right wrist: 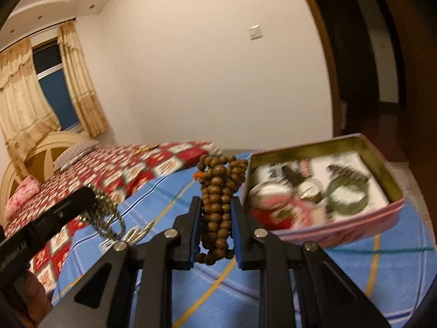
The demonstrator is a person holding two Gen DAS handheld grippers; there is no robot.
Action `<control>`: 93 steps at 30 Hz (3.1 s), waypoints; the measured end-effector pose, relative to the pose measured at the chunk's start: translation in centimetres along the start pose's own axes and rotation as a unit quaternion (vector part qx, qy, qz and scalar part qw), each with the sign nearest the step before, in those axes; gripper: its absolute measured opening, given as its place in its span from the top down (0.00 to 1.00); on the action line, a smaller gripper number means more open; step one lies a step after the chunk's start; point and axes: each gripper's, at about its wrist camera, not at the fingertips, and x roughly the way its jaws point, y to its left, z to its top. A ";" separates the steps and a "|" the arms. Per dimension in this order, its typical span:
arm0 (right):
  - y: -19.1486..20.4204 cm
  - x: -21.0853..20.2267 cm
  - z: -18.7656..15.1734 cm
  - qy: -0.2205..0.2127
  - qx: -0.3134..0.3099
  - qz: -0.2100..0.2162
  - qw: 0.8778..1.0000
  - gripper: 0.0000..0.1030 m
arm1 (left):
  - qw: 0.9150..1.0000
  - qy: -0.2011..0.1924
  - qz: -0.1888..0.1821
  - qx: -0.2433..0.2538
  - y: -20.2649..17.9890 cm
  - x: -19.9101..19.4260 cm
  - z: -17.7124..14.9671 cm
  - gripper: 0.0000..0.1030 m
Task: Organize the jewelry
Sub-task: 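Lower both held strands into the tin and open both grippers, then withdraw both grippers and move the right gripper toward the pearl necklace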
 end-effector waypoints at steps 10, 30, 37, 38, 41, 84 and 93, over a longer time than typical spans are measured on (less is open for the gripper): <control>-8.0 0.6 4.1 -0.022 0.037 -0.090 0.995 0.77 | 0.998 -0.002 -0.056 0.023 -5.4 5.8 1.8 0.91; -12.5 3.5 3.7 0.024 0.060 -0.134 0.989 0.77 | 0.992 0.110 -0.013 0.056 -10.0 16.5 -1.6 0.91; -12.5 3.7 3.7 0.028 0.061 -0.125 0.990 0.73 | 0.991 0.117 0.020 0.064 -9.9 16.8 -1.8 0.90; -12.5 3.6 3.7 0.025 0.061 -0.126 0.990 0.68 | 0.990 0.119 0.024 0.067 -10.1 16.8 -1.8 0.89; -12.3 2.1 4.1 -0.013 0.064 -0.138 0.988 0.38 | 0.990 0.121 0.031 0.070 -10.3 16.6 -1.6 0.53; -5.4 -2.3 0.2 -0.068 -0.020 -0.178 0.981 0.21 | 0.979 0.076 0.185 0.045 -3.0 5.4 -4.9 0.22; -3.6 -3.3 -0.8 -0.063 -0.028 -0.175 0.982 0.21 | 0.980 0.073 0.181 0.037 -2.4 4.1 -5.2 0.22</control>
